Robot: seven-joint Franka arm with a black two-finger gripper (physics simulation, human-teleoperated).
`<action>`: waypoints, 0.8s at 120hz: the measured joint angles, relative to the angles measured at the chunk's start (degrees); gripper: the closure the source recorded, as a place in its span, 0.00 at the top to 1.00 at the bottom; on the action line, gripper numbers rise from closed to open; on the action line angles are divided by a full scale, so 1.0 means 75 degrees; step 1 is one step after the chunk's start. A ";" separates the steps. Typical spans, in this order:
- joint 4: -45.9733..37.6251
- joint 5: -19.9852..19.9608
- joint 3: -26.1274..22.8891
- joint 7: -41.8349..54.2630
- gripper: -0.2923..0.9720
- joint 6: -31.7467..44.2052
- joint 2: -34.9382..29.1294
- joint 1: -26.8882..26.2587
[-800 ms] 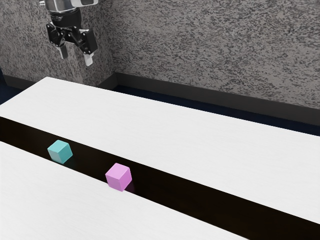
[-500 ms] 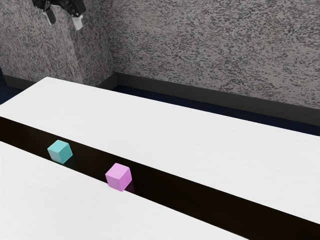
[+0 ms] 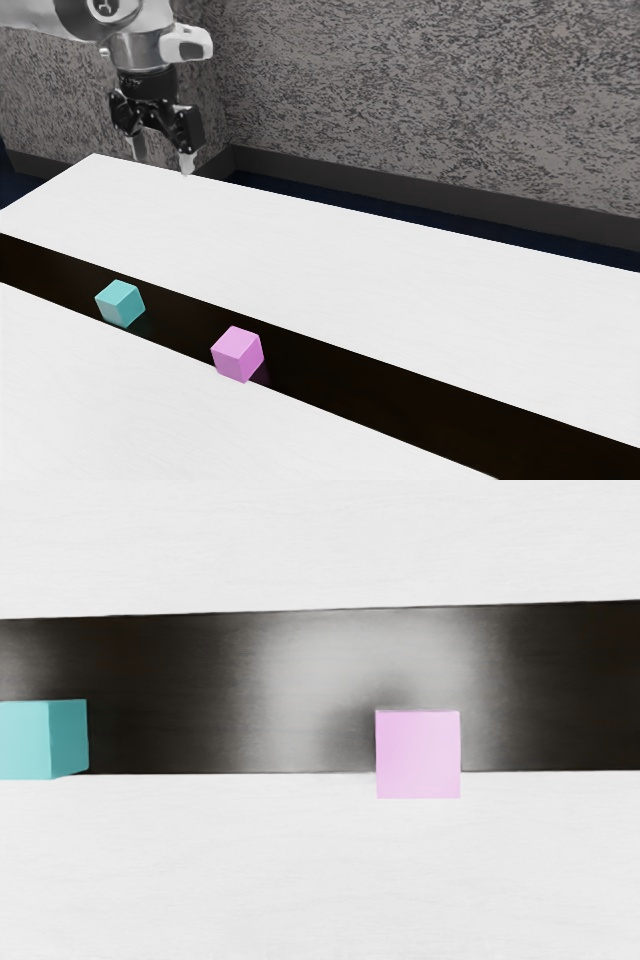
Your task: Pick up the blue block with one arm, and put the blue block on the pink block with one arm
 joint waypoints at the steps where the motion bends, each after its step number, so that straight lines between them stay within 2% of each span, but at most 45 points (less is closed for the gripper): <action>1: -0.0122 -0.0005 0.0002 0.0000 0.77 0.0094 -0.0022 -0.0003; 15: -0.1173 -0.0009 0.0127 0.0000 0.77 0.1132 -0.0215 -0.0133; 23: -0.1786 0.0046 0.0453 0.0008 0.77 0.1654 -0.0344 -0.0279; 47: -0.3255 0.0505 0.1113 0.0212 0.77 0.3095 -0.0802 -0.0017; 80: -0.4358 0.1068 0.2051 0.0717 0.77 0.4363 -0.0853 -0.0036; 96: -0.4427 0.1108 0.2521 0.1062 0.77 0.4924 -0.0324 -0.0012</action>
